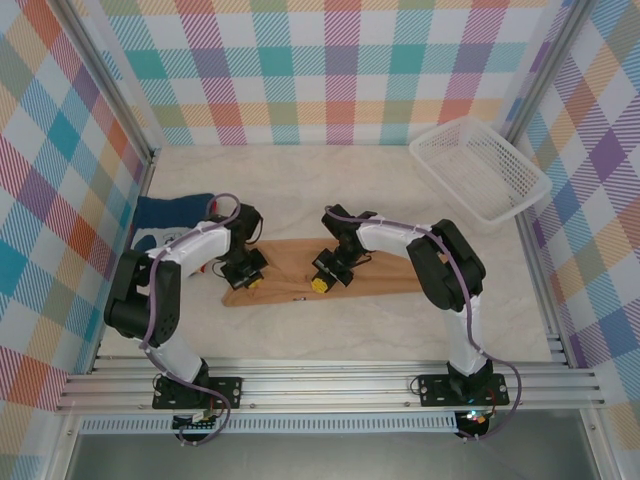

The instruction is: Fold and stack the t-shirts

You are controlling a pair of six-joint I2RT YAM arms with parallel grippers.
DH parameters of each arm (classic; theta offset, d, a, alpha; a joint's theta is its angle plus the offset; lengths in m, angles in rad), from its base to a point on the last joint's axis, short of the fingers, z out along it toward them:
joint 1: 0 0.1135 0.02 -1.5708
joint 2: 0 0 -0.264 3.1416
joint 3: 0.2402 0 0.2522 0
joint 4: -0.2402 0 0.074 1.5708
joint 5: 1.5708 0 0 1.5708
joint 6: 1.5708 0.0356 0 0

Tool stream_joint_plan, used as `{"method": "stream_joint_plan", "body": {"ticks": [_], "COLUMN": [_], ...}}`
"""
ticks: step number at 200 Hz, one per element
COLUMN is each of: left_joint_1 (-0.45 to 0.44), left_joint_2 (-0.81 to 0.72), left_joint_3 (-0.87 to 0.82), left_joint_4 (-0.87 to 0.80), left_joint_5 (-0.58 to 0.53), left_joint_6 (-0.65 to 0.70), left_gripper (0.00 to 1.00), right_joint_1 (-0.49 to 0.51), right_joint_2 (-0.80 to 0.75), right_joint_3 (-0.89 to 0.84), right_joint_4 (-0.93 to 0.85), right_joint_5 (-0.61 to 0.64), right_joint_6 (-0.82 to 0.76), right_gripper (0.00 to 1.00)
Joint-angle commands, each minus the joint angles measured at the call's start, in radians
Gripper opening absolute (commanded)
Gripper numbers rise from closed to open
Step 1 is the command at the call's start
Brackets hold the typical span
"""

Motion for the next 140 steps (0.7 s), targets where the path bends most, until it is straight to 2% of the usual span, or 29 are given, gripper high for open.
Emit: {"method": "stream_joint_plan", "body": {"ticks": [1, 10, 25, 38, 66, 96, 114, 140], "left_joint_1": [-0.007, -0.008, -0.010, -0.013, -0.015, -0.021, -0.052, -0.078], "left_joint_2": [0.024, 0.022, 0.008, -0.009, -0.082, -0.196, -0.205, -0.185], "left_joint_3": [-0.013, -0.011, 0.007, 0.031, 0.082, 0.122, 0.064, -0.073], "left_joint_4": [-0.019, -0.022, -0.037, -0.061, -0.142, -0.227, -0.210, -0.083], "left_joint_5": [-0.054, -0.058, -0.070, -0.083, -0.134, -0.123, -0.023, 0.048], "left_joint_6": [0.019, 0.019, 0.023, 0.026, 0.002, -0.063, -0.128, -0.226], "left_gripper": [0.04, 0.12, 0.34, 0.41, 0.42, 0.45, 0.39, 0.36], "right_joint_1": [-0.002, -0.001, 0.000, 0.002, 0.000, -0.037, -0.120, -0.340], "right_joint_2": [0.009, 0.004, -0.008, -0.019, -0.073, -0.212, -0.311, -0.414], "right_joint_3": [0.010, 0.020, 0.054, 0.082, 0.128, 0.099, -0.009, -0.213], "right_joint_4": [-0.085, -0.090, -0.128, -0.159, -0.237, -0.291, -0.302, -0.197], "right_joint_5": [0.039, 0.048, 0.080, 0.096, 0.159, 0.319, 0.422, 0.429], "right_joint_6": [-0.036, -0.048, -0.085, -0.118, -0.195, -0.329, -0.414, -0.541], "right_gripper": [0.00, 0.04, 0.16, 0.25, 0.32, 0.37, 0.34, 0.30]}}
